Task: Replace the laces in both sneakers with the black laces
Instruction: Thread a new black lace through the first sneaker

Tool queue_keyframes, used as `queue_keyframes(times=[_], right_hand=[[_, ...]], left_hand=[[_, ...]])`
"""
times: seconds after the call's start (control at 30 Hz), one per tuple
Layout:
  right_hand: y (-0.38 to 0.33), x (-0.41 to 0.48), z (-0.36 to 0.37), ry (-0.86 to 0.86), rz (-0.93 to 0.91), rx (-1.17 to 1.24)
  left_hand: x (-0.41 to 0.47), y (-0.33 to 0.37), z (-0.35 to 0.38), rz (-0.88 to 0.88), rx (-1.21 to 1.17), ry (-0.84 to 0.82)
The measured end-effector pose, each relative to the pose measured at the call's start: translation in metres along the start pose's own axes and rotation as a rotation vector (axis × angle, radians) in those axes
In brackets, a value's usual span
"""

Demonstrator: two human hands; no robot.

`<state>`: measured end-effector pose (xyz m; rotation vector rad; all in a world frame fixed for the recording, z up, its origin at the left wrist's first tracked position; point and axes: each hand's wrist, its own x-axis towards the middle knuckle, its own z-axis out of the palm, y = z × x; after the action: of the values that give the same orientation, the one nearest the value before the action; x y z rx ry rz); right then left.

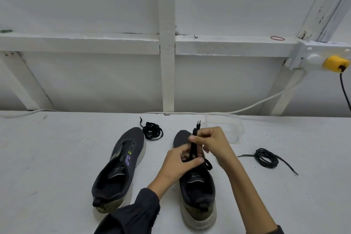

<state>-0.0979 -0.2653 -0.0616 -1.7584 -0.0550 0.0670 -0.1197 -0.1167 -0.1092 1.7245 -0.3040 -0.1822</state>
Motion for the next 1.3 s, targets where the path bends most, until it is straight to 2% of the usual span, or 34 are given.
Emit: queue_keyframes(times=[0.13,0.3,0.4,0.6,0.73,0.93,1.13,1.3], right_hand=[[-0.023,0.010,-0.004,0.067,-0.076,0.044],[-0.061,0.037,-0.011,0.192,-0.184,0.215],[-0.062,0.043,-0.004,0.207,-0.196,0.288],[-0.051,0.037,-0.003,0.164,-0.177,0.291],[-0.052,0.036,-0.004,0.140,-0.171,0.273],[-0.069,0.036,0.001,0.064,-0.194,0.270],[-0.089,0.038,-0.002,0.111,-0.237,0.318],[-0.084,0.035,-0.004,0.080,-0.205,0.346]], left_hand=[[0.004,0.003,0.000,-0.001,0.008,-0.023],[0.003,0.004,0.000,-0.012,0.003,-0.023],[0.001,0.008,-0.001,0.003,0.023,-0.019],[-0.010,0.001,0.004,0.185,0.169,0.180],[-0.009,-0.007,0.010,0.024,0.072,0.131],[-0.004,-0.010,0.007,-0.113,0.087,0.039],[-0.005,-0.004,0.004,-0.121,0.099,-0.015],[-0.007,-0.001,0.001,-0.106,0.126,-0.003]])
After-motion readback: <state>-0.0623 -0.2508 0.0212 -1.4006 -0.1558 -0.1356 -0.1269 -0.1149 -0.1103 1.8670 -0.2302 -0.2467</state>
